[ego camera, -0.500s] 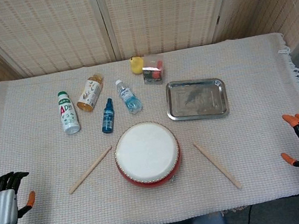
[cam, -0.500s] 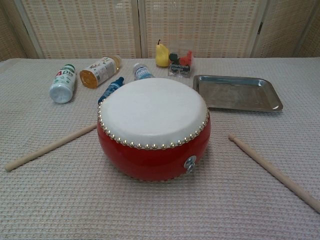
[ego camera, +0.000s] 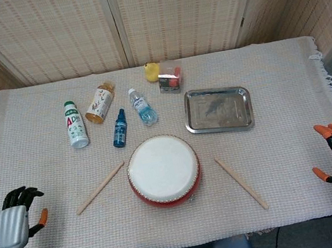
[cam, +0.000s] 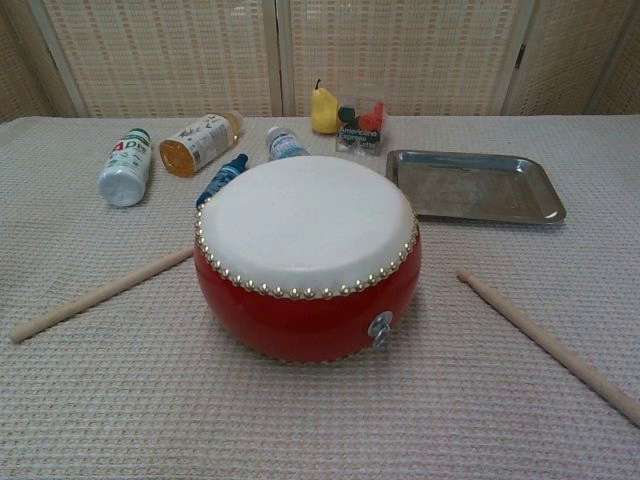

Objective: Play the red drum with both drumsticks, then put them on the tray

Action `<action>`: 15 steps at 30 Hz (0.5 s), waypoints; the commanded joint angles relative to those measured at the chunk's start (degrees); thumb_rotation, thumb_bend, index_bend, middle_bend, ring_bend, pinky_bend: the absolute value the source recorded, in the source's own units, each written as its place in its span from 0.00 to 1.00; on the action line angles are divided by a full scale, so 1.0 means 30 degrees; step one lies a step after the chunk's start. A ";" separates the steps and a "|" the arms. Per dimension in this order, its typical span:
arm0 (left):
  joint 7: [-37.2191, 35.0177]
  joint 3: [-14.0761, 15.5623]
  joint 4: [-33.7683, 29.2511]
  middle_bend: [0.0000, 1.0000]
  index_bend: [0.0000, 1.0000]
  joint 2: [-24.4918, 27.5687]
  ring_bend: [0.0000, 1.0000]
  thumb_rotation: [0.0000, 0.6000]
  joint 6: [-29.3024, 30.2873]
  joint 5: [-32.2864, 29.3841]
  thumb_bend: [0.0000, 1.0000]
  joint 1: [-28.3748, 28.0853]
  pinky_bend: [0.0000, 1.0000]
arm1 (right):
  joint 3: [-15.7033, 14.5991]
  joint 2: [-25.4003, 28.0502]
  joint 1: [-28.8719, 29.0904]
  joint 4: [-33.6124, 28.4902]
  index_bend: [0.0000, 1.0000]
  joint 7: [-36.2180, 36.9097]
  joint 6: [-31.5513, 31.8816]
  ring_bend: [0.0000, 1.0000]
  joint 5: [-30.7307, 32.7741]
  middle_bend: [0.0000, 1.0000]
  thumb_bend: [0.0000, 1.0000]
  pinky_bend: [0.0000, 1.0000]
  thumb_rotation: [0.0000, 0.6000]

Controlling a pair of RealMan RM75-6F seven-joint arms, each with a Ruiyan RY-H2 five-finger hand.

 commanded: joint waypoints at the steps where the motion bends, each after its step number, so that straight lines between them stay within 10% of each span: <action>1: 0.0751 -0.0056 -0.0055 0.29 0.42 -0.0975 0.16 1.00 -0.1262 -0.0257 0.39 -0.0782 0.14 | -0.0055 -0.0016 0.0193 0.0059 0.12 0.0092 -0.0242 0.01 -0.0201 0.14 0.11 0.06 1.00; 15: 0.5678 -0.0125 -0.0139 0.21 0.30 -0.4624 0.12 1.00 -0.4593 -0.4987 0.35 -0.2089 0.14 | -0.0029 0.0054 0.0681 0.0353 0.12 0.0537 -0.1166 0.01 0.0085 0.14 0.11 0.06 1.00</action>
